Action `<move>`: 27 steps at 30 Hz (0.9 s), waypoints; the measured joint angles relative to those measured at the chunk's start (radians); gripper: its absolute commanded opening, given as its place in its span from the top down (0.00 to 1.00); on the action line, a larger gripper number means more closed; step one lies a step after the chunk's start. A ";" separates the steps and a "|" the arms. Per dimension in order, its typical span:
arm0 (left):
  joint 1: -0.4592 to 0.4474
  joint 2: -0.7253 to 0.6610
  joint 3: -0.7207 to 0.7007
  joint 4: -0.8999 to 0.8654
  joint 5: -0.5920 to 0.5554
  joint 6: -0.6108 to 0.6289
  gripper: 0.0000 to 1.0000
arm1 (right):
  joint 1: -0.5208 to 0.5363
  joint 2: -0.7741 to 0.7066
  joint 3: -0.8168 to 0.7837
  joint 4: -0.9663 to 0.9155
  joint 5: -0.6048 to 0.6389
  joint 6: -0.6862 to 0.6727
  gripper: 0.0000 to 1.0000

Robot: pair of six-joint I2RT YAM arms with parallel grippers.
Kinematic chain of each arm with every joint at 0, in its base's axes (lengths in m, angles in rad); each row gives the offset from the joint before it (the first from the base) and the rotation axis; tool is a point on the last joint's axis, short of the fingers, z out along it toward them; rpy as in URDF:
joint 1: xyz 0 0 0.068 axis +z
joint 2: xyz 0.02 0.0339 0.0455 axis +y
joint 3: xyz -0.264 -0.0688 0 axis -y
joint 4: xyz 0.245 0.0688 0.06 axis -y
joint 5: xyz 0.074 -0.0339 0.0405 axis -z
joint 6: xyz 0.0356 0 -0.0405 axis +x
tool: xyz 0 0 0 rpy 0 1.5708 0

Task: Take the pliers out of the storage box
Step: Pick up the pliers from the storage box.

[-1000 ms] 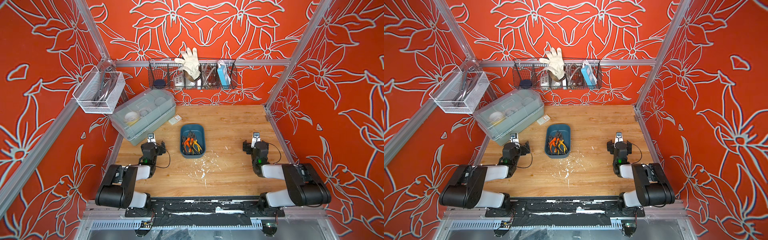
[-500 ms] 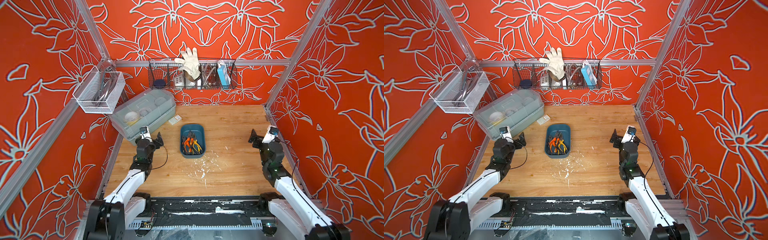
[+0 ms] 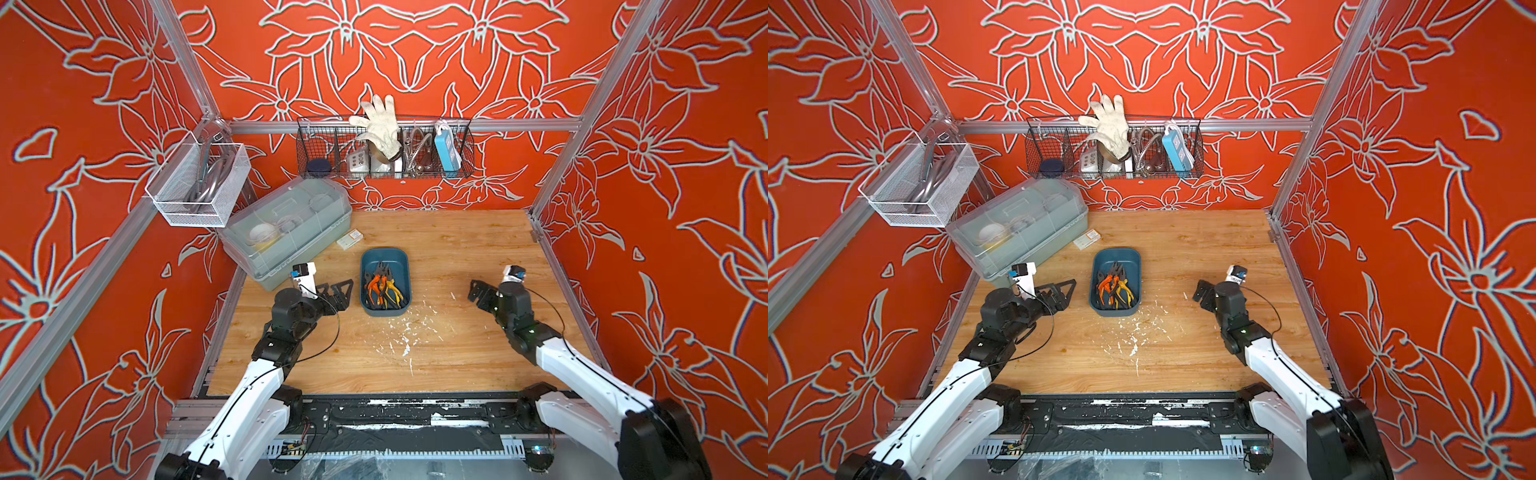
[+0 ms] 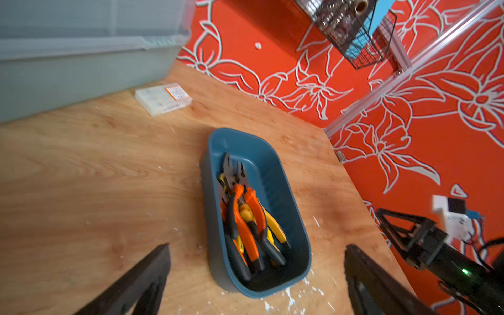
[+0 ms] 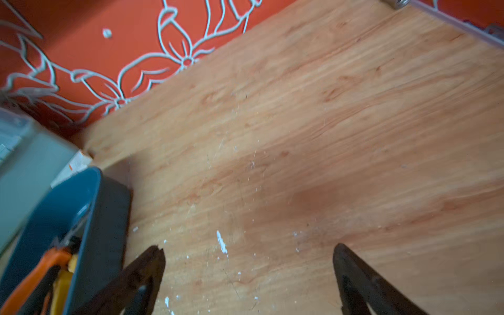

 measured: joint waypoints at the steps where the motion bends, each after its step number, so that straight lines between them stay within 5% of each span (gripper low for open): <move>1: -0.015 0.016 0.024 -0.024 0.019 0.001 0.02 | 0.020 0.028 0.000 0.008 0.027 -0.002 0.00; 6: -0.027 0.060 0.121 -0.074 0.061 -0.065 0.02 | 0.060 0.083 0.023 -0.018 0.113 -0.016 0.00; 14: -0.027 0.127 0.185 -0.187 0.016 -0.245 0.05 | 0.069 0.076 0.043 -0.021 0.071 -0.072 0.00; 18: -0.059 0.189 0.246 -0.211 0.006 -0.225 0.10 | 0.071 0.103 0.058 -0.018 0.008 -0.113 0.00; 27: -0.280 0.483 0.484 -0.290 -0.170 -0.079 0.25 | 0.084 0.222 0.142 -0.024 -0.137 -0.193 0.00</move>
